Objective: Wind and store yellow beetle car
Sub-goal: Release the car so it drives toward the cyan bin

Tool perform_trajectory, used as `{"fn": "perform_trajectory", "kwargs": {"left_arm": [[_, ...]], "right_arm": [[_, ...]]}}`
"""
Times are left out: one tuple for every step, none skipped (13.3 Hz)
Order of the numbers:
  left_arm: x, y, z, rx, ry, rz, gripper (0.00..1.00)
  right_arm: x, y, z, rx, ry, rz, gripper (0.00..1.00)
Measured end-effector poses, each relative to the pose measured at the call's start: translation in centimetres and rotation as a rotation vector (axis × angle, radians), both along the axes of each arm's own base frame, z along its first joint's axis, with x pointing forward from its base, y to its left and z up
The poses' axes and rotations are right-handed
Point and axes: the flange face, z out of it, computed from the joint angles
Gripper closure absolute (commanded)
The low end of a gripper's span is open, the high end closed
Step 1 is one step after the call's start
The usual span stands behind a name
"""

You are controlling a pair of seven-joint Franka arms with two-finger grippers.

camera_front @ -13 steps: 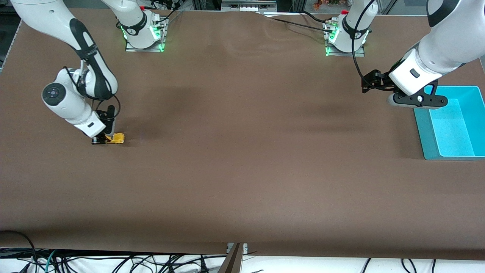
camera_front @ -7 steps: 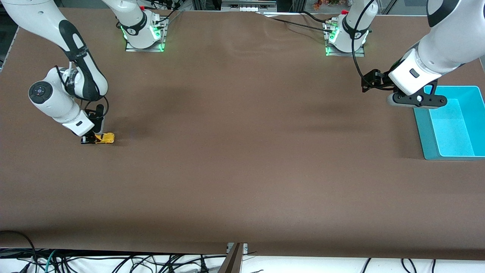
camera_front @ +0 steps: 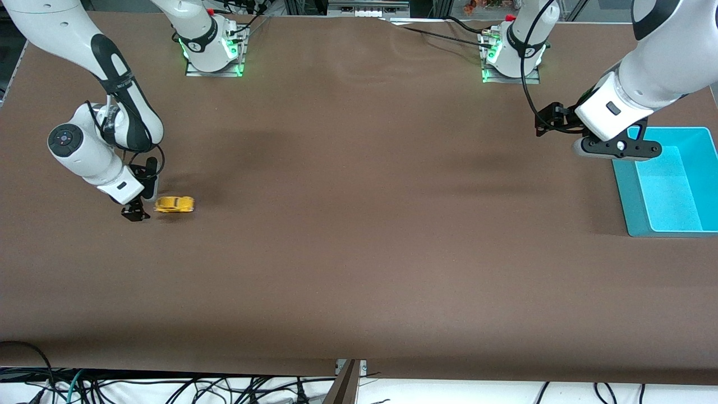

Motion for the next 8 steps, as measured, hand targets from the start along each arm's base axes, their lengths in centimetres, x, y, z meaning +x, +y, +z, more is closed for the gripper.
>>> {"fn": "perform_trajectory", "kwargs": {"left_arm": [[0.0,0.0,0.0,0.0,0.0,0.0,0.0],[0.0,0.0,0.0,0.0,0.0,0.0,0.0],[0.0,0.0,0.0,0.0,0.0,0.0,0.0],[0.0,0.0,0.0,0.0,0.001,0.0,0.0],[0.0,0.0,0.0,0.0,0.001,0.0,0.0],[0.0,0.0,0.0,0.0,0.002,0.0,0.0],[-0.1,0.1,0.0,0.001,0.005,0.001,0.0],[-0.1,0.1,0.0,0.001,0.006,0.001,0.0]], "right_arm": [[0.2,0.0,0.2,0.0,-0.003,0.001,0.0],[0.5,0.1,0.4,0.0,-0.003,0.002,0.0],[0.7,0.2,0.6,0.0,-0.001,0.004,0.0],[1.0,0.4,0.8,0.002,-0.001,0.008,0.0],[1.2,0.6,1.0,0.003,-0.003,0.01,0.0],[1.4,0.6,1.1,0.004,-0.006,0.01,0.0],[1.4,0.6,1.2,0.006,-0.007,0.007,0.0],[1.4,0.6,1.2,0.01,-0.008,-0.001,0.0]]}}
